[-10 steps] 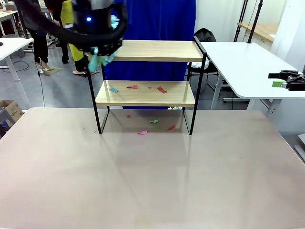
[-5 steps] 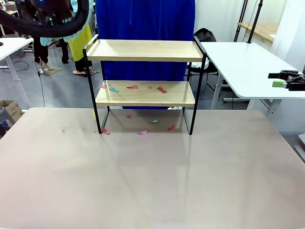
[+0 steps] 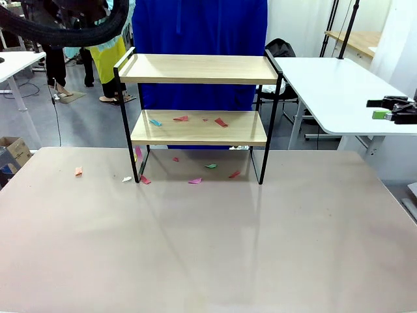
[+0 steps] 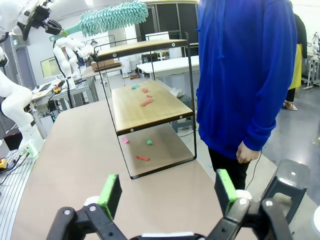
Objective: Clean the shelf.
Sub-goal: Clean the specific section of the Shelf indicated by the human with the Duster.
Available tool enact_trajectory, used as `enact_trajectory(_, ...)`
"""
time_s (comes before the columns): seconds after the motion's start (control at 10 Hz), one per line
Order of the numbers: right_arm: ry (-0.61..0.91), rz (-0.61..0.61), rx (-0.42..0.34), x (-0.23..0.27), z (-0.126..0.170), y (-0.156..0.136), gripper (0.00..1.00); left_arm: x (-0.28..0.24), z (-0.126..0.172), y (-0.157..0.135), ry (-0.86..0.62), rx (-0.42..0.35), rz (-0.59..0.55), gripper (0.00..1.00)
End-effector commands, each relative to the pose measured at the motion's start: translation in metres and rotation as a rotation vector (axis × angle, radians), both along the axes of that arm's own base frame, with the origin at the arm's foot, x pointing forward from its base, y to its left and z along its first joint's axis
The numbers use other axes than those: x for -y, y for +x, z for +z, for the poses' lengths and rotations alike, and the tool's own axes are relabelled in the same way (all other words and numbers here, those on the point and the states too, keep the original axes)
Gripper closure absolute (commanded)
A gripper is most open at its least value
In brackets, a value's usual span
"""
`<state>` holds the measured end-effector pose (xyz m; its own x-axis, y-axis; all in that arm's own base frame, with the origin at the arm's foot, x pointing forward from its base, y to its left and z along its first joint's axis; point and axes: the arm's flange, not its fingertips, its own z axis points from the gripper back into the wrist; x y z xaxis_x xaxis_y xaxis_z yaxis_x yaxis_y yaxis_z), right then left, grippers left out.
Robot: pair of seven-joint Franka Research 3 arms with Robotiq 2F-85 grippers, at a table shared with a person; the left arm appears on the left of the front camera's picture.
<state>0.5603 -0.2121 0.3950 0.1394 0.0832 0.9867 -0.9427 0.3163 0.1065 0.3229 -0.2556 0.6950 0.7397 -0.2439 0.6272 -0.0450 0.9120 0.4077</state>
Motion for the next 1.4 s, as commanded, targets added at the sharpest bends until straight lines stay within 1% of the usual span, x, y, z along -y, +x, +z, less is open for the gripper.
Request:
enact_trajectory(0.0,0.001,0.000,0.005,-0.001,0.003,0.000,0.00,-0.010,0.021,-0.022,-0.054,0.011,-0.091,0.87)
enact_trajectory(0.1,0.001,0.000,0.005,-0.001,0.003,0.000,0.00,-0.030,0.035,-0.038,-0.091,-0.017,-0.154,0.87)
enact_trajectory(0.2,0.001,0.000,0.005,-0.001,0.003,0.000,0.00,-0.056,0.046,-0.055,-0.144,-0.061,-0.231,0.87)
enact_trajectory(0.3,0.001,0.000,0.005,-0.001,0.003,0.000,0.00,-0.079,0.051,-0.068,-0.203,-0.094,-0.313,0.87)
enact_trajectory(0.4,0.001,0.000,0.005,-0.001,0.003,0.000,0.00,-0.095,0.053,-0.080,-0.241,-0.144,-0.402,0.87)
enact_trajectory(0.5,0.001,0.000,0.005,-0.001,0.003,0.000,0.00,-0.110,0.053,-0.094,-0.260,-0.211,-0.520,0.87)
enact_trajectory(0.7,0.001,0.000,0.005,-0.001,0.003,0.000,0.00,-0.133,0.059,-0.124,-0.272,-0.251,-0.732,0.87)
enact_trajectory(0.8,0.001,0.000,0.005,-0.001,0.003,0.000,0.00,-0.138,0.061,-0.142,-0.208,-0.297,-0.849,0.87)
enact_trajectory(0.9,0.001,0.000,0.005,-0.001,0.003,0.000,0.00,-0.137,0.056,-0.154,-0.118,-0.370,-0.925,0.87)
enact_trajectory(1.0,0.001,0.000,0.005,-0.001,0.003,0.000,0.00,-0.132,0.045,-0.162,-0.025,-0.454,-0.986,0.87)
enact_trajectory(1.1,0.001,0.000,0.005,-0.001,0.003,0.000,0.00,-0.125,0.030,-0.167,0.048,-0.536,-1.044,0.87)
enact_trajectory(1.2,0.001,0.000,0.005,-0.001,0.003,0.000,0.00,-0.118,0.009,-0.167,0.104,-0.591,-1.085,0.87)
enact_trajectory(1.3,0.001,0.000,0.005,-0.001,0.003,0.000,0.00,-0.110,-0.021,-0.164,0.165,-0.721,-1.112,0.87)
